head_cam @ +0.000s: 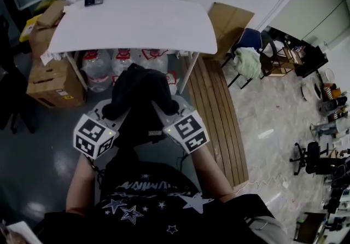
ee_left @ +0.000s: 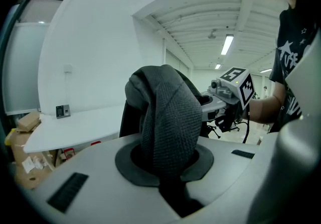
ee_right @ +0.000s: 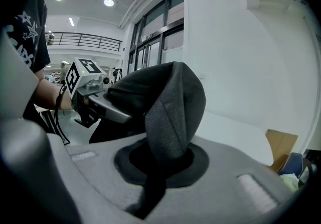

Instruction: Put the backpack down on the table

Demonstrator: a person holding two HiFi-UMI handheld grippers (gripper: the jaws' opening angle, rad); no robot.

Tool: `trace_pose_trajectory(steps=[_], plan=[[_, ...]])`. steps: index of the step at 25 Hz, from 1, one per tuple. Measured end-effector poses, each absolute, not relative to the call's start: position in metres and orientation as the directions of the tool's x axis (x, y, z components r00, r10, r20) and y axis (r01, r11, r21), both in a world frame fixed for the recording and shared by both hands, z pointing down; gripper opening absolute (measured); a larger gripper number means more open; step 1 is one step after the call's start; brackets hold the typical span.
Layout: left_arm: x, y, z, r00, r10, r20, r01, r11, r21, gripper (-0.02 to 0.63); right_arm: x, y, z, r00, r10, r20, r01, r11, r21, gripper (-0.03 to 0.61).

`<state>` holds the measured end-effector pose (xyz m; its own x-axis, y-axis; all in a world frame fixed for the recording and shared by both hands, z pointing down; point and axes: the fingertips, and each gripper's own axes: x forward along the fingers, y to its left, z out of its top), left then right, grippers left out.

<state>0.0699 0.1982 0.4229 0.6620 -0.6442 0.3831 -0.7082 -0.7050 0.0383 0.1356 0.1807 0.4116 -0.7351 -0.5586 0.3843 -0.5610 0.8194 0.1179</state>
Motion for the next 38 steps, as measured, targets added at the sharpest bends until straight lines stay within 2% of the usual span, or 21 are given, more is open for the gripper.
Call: trace_pose_trajectory(steps=[12,19,23,30,38], plan=[[0.004,0.077,0.428,0.729,-0.562,0.390,-0.628,-0.776,0.056,0.049,0.072,0.067,0.417,-0.667,-0.616,0.419,-0.638,0.763,0.107,0.016],[-0.027,0.027,0.407,0.751,-0.540,0.379,-0.575,-0.818,-0.026,0.051,0.040,0.018,0.397,-0.646,-0.665,0.375,-0.673,0.728,0.131,0.017],[-0.047,0.003,0.391,0.769,-0.541,0.340,-0.571,-0.821,-0.016,0.050,0.021,-0.004,0.380,-0.634,-0.686,0.357,-0.679,0.715,0.166,0.017],[-0.059,-0.033,0.359,0.809,-0.526,0.261,-0.545,-0.839,-0.001,0.051,0.010,-0.038,0.344,-0.608,-0.731,0.309,-0.696,0.678,0.237,0.017],[-0.052,-0.055,0.347,0.806,-0.545,0.232,-0.569,-0.821,0.049,0.051,0.017,-0.064,0.330,-0.623,-0.723,0.298,-0.670,0.690,0.272,0.017]])
